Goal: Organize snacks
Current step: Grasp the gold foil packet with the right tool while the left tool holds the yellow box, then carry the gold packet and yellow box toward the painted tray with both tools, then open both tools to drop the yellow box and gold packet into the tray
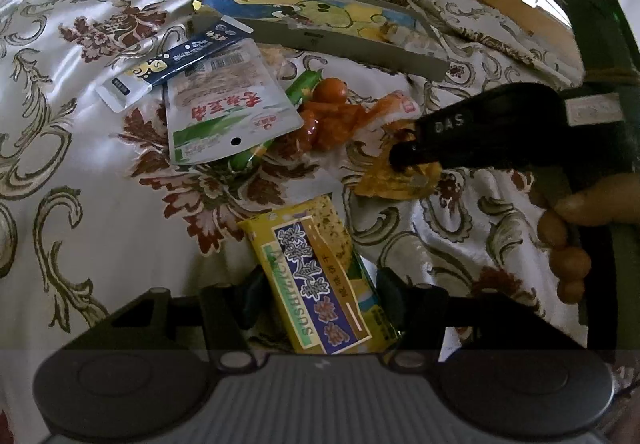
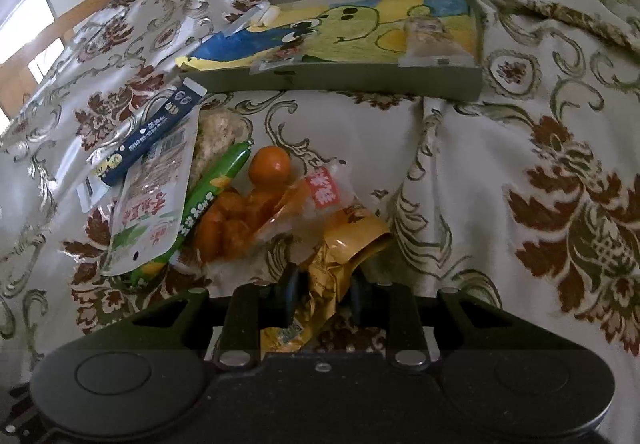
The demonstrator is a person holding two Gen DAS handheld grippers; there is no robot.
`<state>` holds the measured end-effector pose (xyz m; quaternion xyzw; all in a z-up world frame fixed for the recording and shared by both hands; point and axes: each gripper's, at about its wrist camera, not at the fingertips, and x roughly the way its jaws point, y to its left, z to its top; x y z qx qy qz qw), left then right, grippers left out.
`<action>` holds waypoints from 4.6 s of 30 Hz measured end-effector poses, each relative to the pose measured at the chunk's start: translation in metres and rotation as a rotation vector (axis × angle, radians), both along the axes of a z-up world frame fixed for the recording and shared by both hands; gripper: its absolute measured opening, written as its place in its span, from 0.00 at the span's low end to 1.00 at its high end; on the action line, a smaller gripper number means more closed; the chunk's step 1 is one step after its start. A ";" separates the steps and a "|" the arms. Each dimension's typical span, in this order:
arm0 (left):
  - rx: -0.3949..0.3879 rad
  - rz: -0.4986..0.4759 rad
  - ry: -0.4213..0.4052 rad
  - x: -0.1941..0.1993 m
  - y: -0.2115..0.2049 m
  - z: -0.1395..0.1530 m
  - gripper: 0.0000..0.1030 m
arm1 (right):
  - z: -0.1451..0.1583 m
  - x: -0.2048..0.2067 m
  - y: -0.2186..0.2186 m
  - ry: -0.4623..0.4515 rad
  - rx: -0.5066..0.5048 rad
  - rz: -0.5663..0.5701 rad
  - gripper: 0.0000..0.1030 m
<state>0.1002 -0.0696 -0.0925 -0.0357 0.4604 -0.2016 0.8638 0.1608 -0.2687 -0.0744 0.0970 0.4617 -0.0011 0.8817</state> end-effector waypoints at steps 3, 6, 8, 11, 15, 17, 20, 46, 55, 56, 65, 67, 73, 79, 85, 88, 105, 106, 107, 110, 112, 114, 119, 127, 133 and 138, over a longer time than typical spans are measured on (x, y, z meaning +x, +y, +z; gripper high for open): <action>-0.018 0.010 -0.001 0.000 0.002 0.002 0.61 | 0.007 -0.005 -0.005 -0.008 0.011 -0.018 0.26; -0.030 0.012 -0.017 -0.002 0.002 0.006 0.61 | 0.014 -0.010 -0.014 -0.020 0.029 -0.048 0.26; -0.043 0.009 -0.036 -0.004 0.001 0.011 0.61 | 0.019 -0.014 -0.019 -0.038 0.034 -0.067 0.26; -0.045 -0.001 -0.078 -0.008 -0.001 0.019 0.61 | 0.027 -0.018 -0.026 -0.068 0.052 -0.095 0.26; -0.065 0.003 -0.107 -0.010 0.000 0.029 0.61 | 0.038 -0.022 -0.033 -0.105 0.084 -0.115 0.26; -0.068 0.012 -0.131 -0.011 0.001 0.035 0.61 | 0.043 -0.025 -0.034 -0.129 0.094 -0.109 0.26; -0.075 0.023 -0.172 -0.012 0.003 0.047 0.61 | 0.051 -0.028 -0.033 -0.165 0.105 -0.098 0.26; -0.055 -0.024 -0.369 0.097 -0.012 0.092 0.61 | 0.069 0.008 -0.036 -0.412 0.072 -0.021 0.26; -0.069 -0.046 -0.385 0.186 -0.032 0.074 0.61 | 0.061 0.057 -0.058 -0.442 0.059 -0.123 0.26; -0.061 -0.050 -0.388 0.194 -0.035 0.073 0.61 | 0.059 0.063 -0.061 -0.446 0.072 -0.136 0.26; 0.009 -0.082 -0.396 0.259 -0.056 0.061 0.61 | 0.051 0.119 -0.072 -0.498 0.051 -0.173 0.27; 0.007 -0.075 -0.385 0.272 -0.058 0.059 0.61 | 0.049 0.130 -0.072 -0.508 0.036 -0.166 0.27; -0.017 -0.026 -0.334 0.300 -0.064 0.053 0.61 | 0.037 0.144 -0.075 -0.484 0.012 -0.157 0.27; 0.002 -0.012 -0.294 0.316 -0.072 0.041 0.61 | 0.023 0.149 -0.079 -0.447 0.001 -0.165 0.27; 0.025 0.004 -0.250 0.325 -0.077 0.028 0.62 | 0.014 0.153 -0.077 -0.426 -0.012 -0.158 0.27; 0.044 0.004 -0.229 0.327 -0.081 0.022 0.62 | 0.010 0.154 -0.074 -0.428 -0.033 -0.146 0.27; 0.048 0.046 -0.183 0.323 -0.081 0.019 0.63 | 0.010 0.145 -0.068 -0.436 -0.095 -0.118 0.35; 0.042 0.052 -0.185 0.322 -0.079 0.021 0.66 | 0.011 0.142 -0.068 -0.438 -0.093 -0.113 0.36; 0.036 0.059 -0.188 0.320 -0.077 0.023 0.70 | 0.011 0.141 -0.068 -0.440 -0.093 -0.110 0.40; 0.027 0.070 -0.198 0.311 -0.074 0.028 0.74 | 0.014 0.135 -0.069 -0.446 -0.089 -0.103 0.45; 0.023 0.076 -0.208 0.303 -0.071 0.032 0.77 | 0.017 0.130 -0.069 -0.452 -0.090 -0.100 0.49; 0.013 0.086 -0.225 0.293 -0.068 0.037 0.80 | 0.021 0.125 -0.070 -0.458 -0.093 -0.097 0.56; -0.006 0.109 -0.280 0.263 -0.061 0.052 0.89 | 0.035 0.108 -0.068 -0.490 -0.111 -0.093 0.73; -0.027 0.189 -0.382 0.201 -0.034 0.078 1.00 | 0.068 0.065 -0.059 -0.541 -0.137 -0.086 0.93; -0.046 0.250 -0.413 0.150 -0.004 0.094 1.00 | 0.090 0.029 -0.045 -0.556 -0.148 -0.110 0.98; -0.044 0.271 -0.423 0.110 0.019 0.104 1.00 | 0.102 -0.001 -0.027 -0.560 -0.162 -0.098 0.99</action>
